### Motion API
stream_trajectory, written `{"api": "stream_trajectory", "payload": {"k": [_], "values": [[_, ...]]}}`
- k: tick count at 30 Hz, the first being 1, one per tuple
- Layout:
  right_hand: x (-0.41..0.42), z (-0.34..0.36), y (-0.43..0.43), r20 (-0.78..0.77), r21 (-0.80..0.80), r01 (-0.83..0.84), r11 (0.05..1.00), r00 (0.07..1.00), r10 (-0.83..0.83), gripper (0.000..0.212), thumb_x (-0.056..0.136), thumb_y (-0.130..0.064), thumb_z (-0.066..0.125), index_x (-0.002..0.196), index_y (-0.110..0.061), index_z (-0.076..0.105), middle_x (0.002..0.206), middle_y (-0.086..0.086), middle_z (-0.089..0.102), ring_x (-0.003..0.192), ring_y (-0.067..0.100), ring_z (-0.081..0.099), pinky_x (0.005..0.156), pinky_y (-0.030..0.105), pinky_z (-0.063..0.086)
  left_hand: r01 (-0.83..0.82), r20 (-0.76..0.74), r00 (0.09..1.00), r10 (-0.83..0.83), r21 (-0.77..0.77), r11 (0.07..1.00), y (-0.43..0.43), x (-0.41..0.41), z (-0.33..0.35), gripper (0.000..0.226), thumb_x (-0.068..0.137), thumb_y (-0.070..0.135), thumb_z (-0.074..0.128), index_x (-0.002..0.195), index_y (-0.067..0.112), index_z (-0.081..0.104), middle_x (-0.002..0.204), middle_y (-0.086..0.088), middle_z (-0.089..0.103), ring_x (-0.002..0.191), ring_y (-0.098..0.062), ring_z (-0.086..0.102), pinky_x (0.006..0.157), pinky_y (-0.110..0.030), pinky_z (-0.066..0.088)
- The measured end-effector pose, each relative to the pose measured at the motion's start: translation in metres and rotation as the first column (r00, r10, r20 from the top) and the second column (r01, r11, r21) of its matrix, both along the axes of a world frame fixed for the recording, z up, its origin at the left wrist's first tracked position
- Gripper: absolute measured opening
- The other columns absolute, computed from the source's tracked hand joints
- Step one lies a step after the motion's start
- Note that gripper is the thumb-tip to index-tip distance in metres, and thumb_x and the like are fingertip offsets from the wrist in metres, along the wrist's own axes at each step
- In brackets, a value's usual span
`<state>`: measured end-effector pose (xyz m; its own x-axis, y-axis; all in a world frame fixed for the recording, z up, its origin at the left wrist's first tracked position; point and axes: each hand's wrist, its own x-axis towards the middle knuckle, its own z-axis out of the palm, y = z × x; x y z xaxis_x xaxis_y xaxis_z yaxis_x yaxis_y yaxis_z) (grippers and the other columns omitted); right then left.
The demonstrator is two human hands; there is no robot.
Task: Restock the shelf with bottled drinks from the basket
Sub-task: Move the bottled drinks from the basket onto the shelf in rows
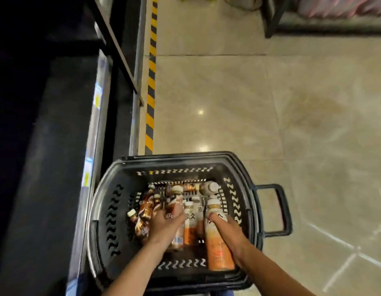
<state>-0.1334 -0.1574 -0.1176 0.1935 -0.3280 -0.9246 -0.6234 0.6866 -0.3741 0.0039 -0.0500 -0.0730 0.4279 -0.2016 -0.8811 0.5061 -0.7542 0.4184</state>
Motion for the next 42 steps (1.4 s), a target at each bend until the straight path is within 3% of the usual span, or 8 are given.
{"api": "stream_trajectory", "payload": {"k": [6,10,15,17,20,27,36,42], "values": [[-0.003,0.236,-0.027,0.212,-0.011,0.052,0.999,0.976,-0.048,0.046,0.08,-0.041,0.075,0.112,-0.01,0.067,0.102,0.027,0.072,0.087,0.043,0.071,0.084,0.063,0.055,-0.18,0.016,0.983,0.184,-0.133,0.975,-0.016,-0.032,0.23,0.036,0.087,0.034,0.072,0.116,0.023,0.052,0.096,0.002,0.066,0.077,-0.012,0.062,0.06,-0.021,0.047],[-0.008,0.384,-0.032,0.326,-0.168,0.081,0.982,0.945,-0.022,0.05,0.072,-0.048,0.076,0.108,-0.015,0.067,0.101,0.021,0.074,0.081,0.033,0.072,0.083,0.057,0.058,-0.134,0.052,0.987,0.151,-0.25,0.959,-0.014,-0.041,0.366,0.032,0.083,0.037,0.075,0.11,0.022,0.064,0.095,-0.009,0.075,0.086,-0.027,0.072,0.082,-0.046,0.059],[-0.027,0.525,-0.027,0.46,-0.291,0.05,0.955,0.883,0.094,0.055,0.07,-0.045,0.083,0.11,-0.014,0.063,0.094,0.012,0.074,0.08,0.027,0.072,0.079,0.05,0.06,-0.084,0.221,0.956,0.192,-0.422,0.903,0.003,-0.06,0.51,0.026,0.087,0.036,0.07,0.109,0.029,0.06,0.093,0.006,0.07,0.082,-0.009,0.067,0.064,-0.026,0.052],[-0.033,0.57,-0.018,0.504,-0.346,0.027,0.938,0.848,0.162,0.047,0.073,-0.038,0.083,0.109,-0.016,0.062,0.092,0.01,0.072,0.078,0.025,0.07,0.077,0.049,0.059,-0.061,0.279,0.936,0.215,-0.471,0.88,0.016,-0.072,0.556,0.036,0.086,0.038,0.072,0.117,0.024,0.061,0.095,0.001,0.071,0.087,-0.018,0.07,0.077,-0.039,0.057],[-0.033,0.615,-0.003,0.545,-0.441,0.014,0.897,0.798,0.256,0.036,0.078,-0.031,0.082,0.106,-0.019,0.063,0.086,0.005,0.072,0.074,0.019,0.069,0.069,0.04,0.06,-0.078,0.34,0.895,0.289,-0.519,0.851,0.035,-0.091,0.601,0.027,0.084,0.036,0.075,0.105,0.024,0.063,0.098,-0.013,0.071,0.09,-0.033,0.071,0.085,-0.054,0.057],[-0.032,0.696,0.063,0.629,-0.556,-0.142,0.819,0.571,0.527,0.028,0.081,-0.026,0.078,0.104,-0.019,0.063,0.08,0.0,0.071,0.066,0.012,0.068,0.058,0.023,0.056,-0.209,0.433,0.711,0.554,-0.622,0.754,0.115,-0.135,0.674,0.021,0.083,0.03,0.075,0.099,0.023,0.064,0.087,-0.006,0.072,0.082,-0.021,0.073,0.074,-0.034,0.061],[-0.063,0.76,0.175,0.677,-0.625,-0.286,0.726,0.264,0.687,0.036,0.068,-0.04,0.079,0.097,-0.024,0.064,0.079,-0.001,0.07,0.069,0.015,0.067,0.063,0.034,0.057,-0.299,0.569,0.362,0.738,-0.679,0.671,0.237,-0.222,0.73,0.022,0.077,0.038,0.077,0.092,0.031,0.062,0.088,-0.005,0.07,0.083,-0.027,0.072,0.079,-0.048,0.06],[-0.124,0.784,0.266,0.692,-0.654,-0.344,0.674,0.09,0.716,0.031,0.076,-0.027,0.083,0.1,-0.02,0.065,0.073,-0.008,0.069,0.064,0.004,0.065,0.058,0.021,0.051,-0.366,0.599,0.174,0.782,-0.698,0.616,0.315,-0.312,0.75,0.026,0.079,0.039,0.077,0.097,0.028,0.061,0.091,-0.007,0.07,0.084,-0.028,0.072,0.079,-0.052,0.059]]}}
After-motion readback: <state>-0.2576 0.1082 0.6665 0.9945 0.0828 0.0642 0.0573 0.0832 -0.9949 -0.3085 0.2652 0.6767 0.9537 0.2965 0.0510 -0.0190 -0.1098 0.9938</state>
